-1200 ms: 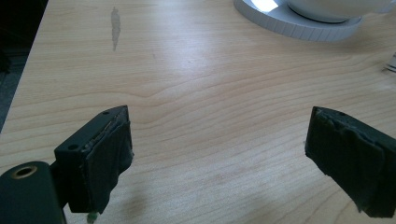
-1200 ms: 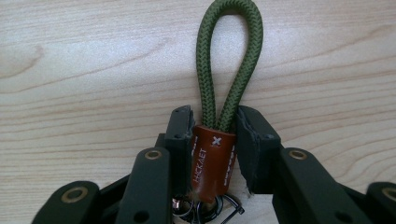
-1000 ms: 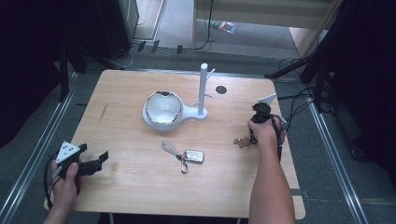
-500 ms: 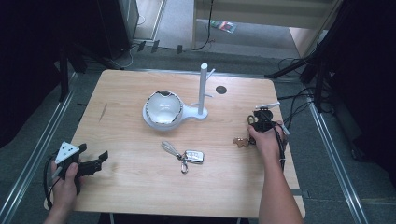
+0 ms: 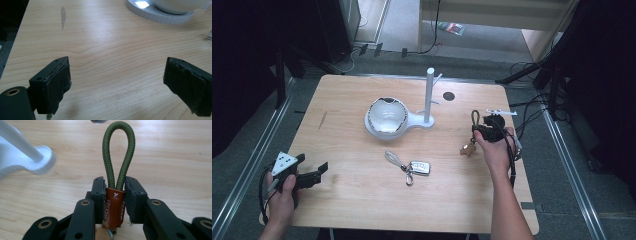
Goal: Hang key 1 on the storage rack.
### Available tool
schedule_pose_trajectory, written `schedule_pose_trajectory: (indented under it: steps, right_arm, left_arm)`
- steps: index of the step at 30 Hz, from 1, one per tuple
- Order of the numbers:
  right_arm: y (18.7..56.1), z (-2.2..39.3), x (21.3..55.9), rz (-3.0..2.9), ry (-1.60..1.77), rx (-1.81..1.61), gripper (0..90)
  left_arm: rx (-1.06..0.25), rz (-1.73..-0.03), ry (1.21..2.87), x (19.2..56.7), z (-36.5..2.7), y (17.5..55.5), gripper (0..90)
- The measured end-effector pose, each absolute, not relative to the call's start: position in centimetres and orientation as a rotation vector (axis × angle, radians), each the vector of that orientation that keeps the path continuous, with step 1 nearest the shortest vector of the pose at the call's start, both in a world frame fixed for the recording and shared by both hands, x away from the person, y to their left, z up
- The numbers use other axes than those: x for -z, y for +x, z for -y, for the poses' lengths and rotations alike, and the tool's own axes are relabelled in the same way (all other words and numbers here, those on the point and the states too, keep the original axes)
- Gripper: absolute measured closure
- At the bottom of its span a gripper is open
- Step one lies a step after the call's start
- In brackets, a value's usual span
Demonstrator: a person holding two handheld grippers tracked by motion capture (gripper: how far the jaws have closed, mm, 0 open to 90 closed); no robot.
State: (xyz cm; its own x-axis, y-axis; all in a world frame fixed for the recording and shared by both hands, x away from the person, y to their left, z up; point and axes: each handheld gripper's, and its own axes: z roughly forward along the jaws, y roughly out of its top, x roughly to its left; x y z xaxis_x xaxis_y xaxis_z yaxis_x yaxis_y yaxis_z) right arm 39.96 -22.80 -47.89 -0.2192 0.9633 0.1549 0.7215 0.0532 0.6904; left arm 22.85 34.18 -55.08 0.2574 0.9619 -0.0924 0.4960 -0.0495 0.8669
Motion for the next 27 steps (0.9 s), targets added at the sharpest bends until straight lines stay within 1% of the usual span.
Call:
schedule_pose_trajectory:
  steps: [8, 15, 18, 19, 22, 27]
  right_arm:
    - [39.5, 21.8, 46.9, -1.942, 1.574, -1.123, 71.6]
    - [39.1, 22.0, 45.4, -1.849, 1.492, -1.302, 71.0]
    - [38.9, 22.1, 44.8, -1.832, 1.429, -1.359, 70.7]
    - [38.7, 22.3, 44.4, -1.817, 1.399, -1.402, 70.7]
    - [38.6, 22.5, 44.0, -1.795, 1.367, -1.482, 70.6]
    - [38.6, 22.4, 43.5, -1.794, 1.328, -1.523, 70.4]
  left_arm:
    - [-0.692, -1.354, 1.681, 55.1, -34.1, 22.8, 7.5]
    - [-0.690, -1.354, 1.681, 55.1, -34.1, 22.8, 7.5]
    - [-0.694, -1.358, 1.683, 55.1, -34.1, 22.8, 9.4]
    - [-0.700, -1.359, 1.683, 55.1, -34.1, 22.8, 12.5]
    - [-0.704, -1.361, 1.681, 55.1, -34.0, 22.8, 12.3]
    - [-0.705, -1.358, 1.682, 55.1, -34.0, 22.8, 11.7]
